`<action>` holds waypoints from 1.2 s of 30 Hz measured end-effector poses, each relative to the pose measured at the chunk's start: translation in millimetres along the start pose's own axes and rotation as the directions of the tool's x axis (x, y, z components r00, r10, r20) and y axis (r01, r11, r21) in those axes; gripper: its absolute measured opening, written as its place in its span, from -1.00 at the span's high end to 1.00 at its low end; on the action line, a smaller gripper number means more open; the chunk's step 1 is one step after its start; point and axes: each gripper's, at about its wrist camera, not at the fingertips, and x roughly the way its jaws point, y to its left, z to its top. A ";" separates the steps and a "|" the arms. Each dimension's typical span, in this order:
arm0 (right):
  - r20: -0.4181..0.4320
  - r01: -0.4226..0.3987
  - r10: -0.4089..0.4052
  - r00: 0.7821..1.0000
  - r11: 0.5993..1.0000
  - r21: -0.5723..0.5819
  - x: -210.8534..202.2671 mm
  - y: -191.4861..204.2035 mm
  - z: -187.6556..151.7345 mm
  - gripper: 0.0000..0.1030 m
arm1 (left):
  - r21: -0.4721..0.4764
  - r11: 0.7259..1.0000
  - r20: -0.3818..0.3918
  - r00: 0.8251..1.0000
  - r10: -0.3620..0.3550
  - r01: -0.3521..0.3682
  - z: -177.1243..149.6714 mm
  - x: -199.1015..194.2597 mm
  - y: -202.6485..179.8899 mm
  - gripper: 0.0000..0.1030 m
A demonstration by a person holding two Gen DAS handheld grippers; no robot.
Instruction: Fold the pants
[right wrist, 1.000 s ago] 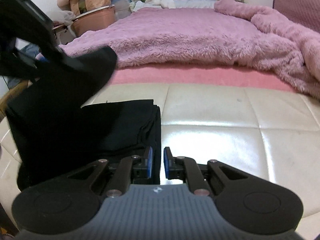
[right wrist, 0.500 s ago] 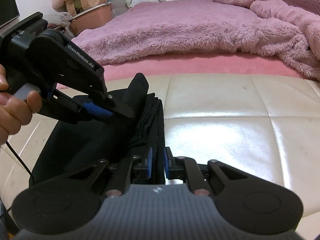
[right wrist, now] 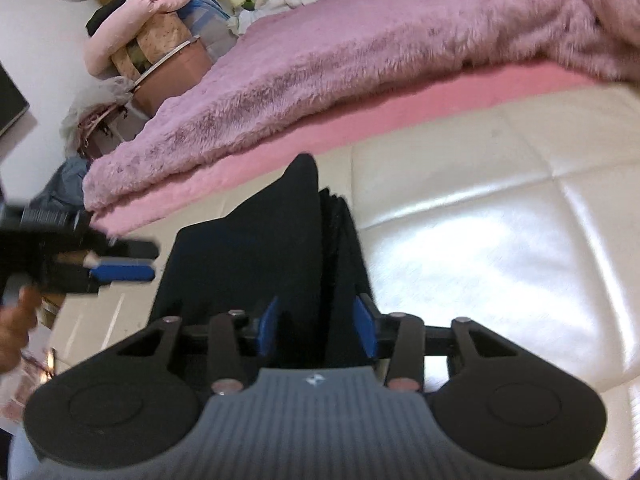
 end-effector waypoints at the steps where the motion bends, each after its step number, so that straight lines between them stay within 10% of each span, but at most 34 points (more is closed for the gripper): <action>1: -0.009 -0.013 0.013 1.000 1.000 0.022 2.4 -0.2 -1.0 0.30 | -0.004 1.000 0.003 1.000 0.006 -0.006 -3.5 -3.2 6.6 0.23; 7: -0.050 -0.029 0.034 0.998 0.995 0.091 11.2 3.3 1.5 0.91 | 0.003 1.000 0.031 0.999 0.015 -0.015 -19.9 -17.1 30.8 0.28; 18: 0.045 -0.040 0.047 0.998 0.989 -0.141 -34.7 76.4 60.7 0.95 | 0.074 0.997 0.078 0.996 0.032 -0.037 -21.2 -26.3 28.0 0.60; 24: -0.055 0.086 -0.091 0.994 0.993 -0.078 1.4 27.2 38.7 0.95 | 0.113 0.992 0.093 0.995 0.043 -0.054 -16.1 -13.5 24.7 0.66; 36: -0.104 0.093 -0.090 0.990 0.995 0.020 38.4 -24.0 4.6 0.92 | 0.194 0.967 0.140 0.981 0.138 -0.163 21.1 32.0 15.9 0.74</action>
